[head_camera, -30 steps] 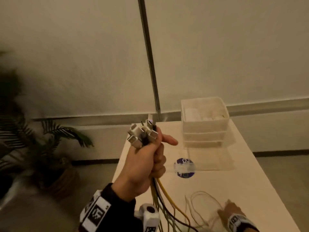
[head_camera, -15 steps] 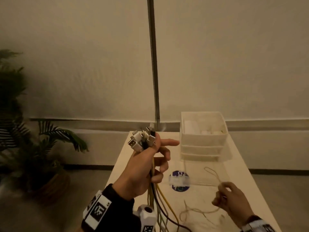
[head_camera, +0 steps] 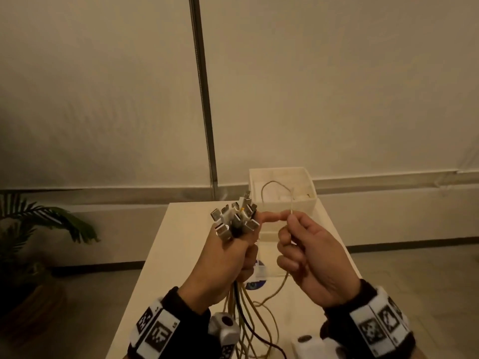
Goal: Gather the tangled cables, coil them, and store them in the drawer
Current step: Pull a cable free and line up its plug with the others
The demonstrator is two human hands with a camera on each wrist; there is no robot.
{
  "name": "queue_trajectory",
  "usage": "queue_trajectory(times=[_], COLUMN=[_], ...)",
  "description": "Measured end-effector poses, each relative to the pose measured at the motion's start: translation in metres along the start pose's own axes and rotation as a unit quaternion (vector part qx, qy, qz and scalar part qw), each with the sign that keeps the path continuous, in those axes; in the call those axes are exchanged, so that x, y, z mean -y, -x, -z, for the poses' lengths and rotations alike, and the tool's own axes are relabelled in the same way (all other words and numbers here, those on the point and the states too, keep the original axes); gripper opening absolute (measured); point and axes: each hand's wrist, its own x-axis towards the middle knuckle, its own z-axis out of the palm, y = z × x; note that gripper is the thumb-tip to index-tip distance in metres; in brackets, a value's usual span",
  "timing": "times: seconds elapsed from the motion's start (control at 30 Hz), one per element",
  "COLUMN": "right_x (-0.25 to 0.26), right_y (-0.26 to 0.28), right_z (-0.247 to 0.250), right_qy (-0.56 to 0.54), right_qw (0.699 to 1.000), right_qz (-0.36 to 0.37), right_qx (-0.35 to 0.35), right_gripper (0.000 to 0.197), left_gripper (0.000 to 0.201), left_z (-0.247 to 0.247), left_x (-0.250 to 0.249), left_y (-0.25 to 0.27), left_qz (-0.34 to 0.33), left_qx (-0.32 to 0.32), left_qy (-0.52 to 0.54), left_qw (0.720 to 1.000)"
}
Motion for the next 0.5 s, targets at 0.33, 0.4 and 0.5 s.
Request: queue_trajectory(times=[0.33,0.4,0.5], right_x=[-0.010,-0.022,-0.043], right_y=[0.022,0.031,0.046], right_z=[0.009,0.015,0.029], right_qy=[0.236,0.360,0.477], right_qw=[0.966,0.926,0.871], right_qz=[0.044,0.063,0.096], right_qx=[0.097,0.092,0.070], right_gripper=[0.032,0.036,0.035], left_gripper=[0.046,0.046,0.043], left_z=[0.009,0.011,0.014], left_x=[0.007,0.004,0.000], left_y=[0.005,0.008,0.013], left_qz=[0.074,0.064,0.038], left_qx=[-0.016,0.002,-0.004], left_qy=[0.075,0.084,0.097], left_qw=[0.994,0.994,0.995])
